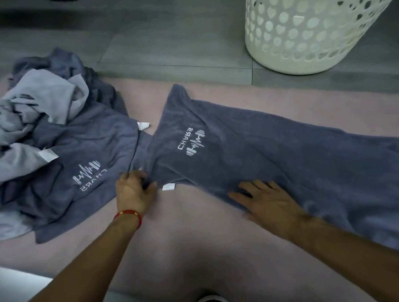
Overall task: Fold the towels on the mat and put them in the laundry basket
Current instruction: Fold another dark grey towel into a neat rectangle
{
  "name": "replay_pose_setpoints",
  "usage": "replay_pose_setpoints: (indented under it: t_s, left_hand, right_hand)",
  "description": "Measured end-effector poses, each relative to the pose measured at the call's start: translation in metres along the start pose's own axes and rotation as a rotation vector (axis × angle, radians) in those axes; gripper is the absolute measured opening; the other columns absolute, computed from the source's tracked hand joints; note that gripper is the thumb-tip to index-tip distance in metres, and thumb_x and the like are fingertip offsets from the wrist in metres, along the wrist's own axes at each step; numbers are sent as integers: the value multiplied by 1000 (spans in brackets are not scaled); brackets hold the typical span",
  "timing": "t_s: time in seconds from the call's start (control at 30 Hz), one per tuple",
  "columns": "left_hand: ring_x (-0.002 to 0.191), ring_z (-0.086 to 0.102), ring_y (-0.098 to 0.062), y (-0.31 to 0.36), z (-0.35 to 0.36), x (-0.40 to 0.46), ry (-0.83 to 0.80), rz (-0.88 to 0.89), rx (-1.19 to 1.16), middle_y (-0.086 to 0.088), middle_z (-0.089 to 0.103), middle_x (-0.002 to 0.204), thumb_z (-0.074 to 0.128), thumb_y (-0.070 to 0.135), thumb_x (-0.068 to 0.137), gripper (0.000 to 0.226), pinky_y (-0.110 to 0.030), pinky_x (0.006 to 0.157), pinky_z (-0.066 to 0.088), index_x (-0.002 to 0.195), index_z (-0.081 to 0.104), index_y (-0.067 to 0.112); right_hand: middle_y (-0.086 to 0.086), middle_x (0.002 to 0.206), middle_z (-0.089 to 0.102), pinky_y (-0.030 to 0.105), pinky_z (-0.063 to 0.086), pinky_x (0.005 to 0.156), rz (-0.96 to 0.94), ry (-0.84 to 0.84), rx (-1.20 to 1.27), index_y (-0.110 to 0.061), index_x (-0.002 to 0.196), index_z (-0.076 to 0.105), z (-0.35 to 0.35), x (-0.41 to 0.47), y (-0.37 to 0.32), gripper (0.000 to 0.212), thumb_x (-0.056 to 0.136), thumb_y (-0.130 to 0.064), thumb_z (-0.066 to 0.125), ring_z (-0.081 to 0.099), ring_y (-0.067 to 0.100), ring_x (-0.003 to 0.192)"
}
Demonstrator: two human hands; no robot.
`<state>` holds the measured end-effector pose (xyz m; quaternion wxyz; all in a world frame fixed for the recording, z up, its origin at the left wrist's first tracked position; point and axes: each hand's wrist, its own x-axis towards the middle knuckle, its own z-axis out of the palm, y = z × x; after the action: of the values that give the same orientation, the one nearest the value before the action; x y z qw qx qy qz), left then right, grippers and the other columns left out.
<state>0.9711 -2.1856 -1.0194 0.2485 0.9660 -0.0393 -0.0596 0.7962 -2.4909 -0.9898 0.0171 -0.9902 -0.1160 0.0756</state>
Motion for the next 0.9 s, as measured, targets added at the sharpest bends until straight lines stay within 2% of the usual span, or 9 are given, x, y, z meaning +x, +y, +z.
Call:
replay_pose_setpoints:
  t_s: [0.1,0.17,0.3,0.37,0.47,0.6,0.73,0.8,0.9]
  left_hand:
    - [93,58,-39,-2,-11,-5,65,74,-60,-17,63,92,67,0,82,9,-41,88,46,83,66,9]
    - [89,59,-29,0,-23,-13,107,14,-222,-8,64,87,60,8,92,6,-36,83,45,87,60,12]
    - [83,62,-19,17,-66,-27,176,-260,-997,0,58,83,59,16,99,17,-37,70,60,85,52,22]
    - [79,65,-16,14,-84,-34,190,-340,-1114,-1,61,84,63,14,98,16,-39,65,63,87,54,21]
    - [84,66,-22,-17,-90,-54,215,-364,-927,-3,67,94,74,14,89,20,-48,73,62,93,57,24]
    - [93,63,-39,-58,-79,-81,108,-241,-184,-17,64,104,77,4,78,36,-50,85,53,109,61,13]
    - [94,49,-47,-29,-54,-92,123,110,305,-26,51,110,67,3,68,44,-57,75,45,111,62,8]
    - [98,48,-42,18,-32,-92,68,315,341,-20,53,115,60,17,71,43,-53,74,43,114,63,13]
    - [116,48,-38,97,16,-93,-146,649,339,-13,51,136,62,24,76,49,-53,88,43,125,62,22]
  right_hand:
    - [8,117,67,44,58,78,63,-6,136,-21,131,64,-13,8,2,52,81,-14,73,67,31,101]
    - [8,116,67,44,55,83,161,0,254,-20,130,61,-27,10,2,41,92,-11,51,66,31,102]
    - [-3,102,72,33,55,85,355,94,582,-21,114,68,-53,3,-4,26,91,-14,60,67,17,92]
    - [-10,98,72,27,54,84,348,54,686,-27,108,68,-62,-2,-9,22,90,-16,62,66,8,90]
    - [-11,102,72,32,54,86,241,-24,588,-29,112,67,-58,-11,-16,22,91,-24,62,66,9,93]
    - [-7,119,63,34,50,95,167,-127,428,-28,126,61,-30,-31,-18,31,96,-34,57,60,16,109]
    - [3,120,64,38,51,97,181,-66,406,-19,123,65,-11,-63,-11,31,94,-26,60,63,26,109]
    - [5,121,65,38,48,100,223,-3,381,-17,121,68,-6,-81,-7,32,90,-23,63,63,27,110]
    - [4,124,64,42,50,98,354,64,374,-18,120,68,-5,-109,4,38,88,-28,52,63,28,111]
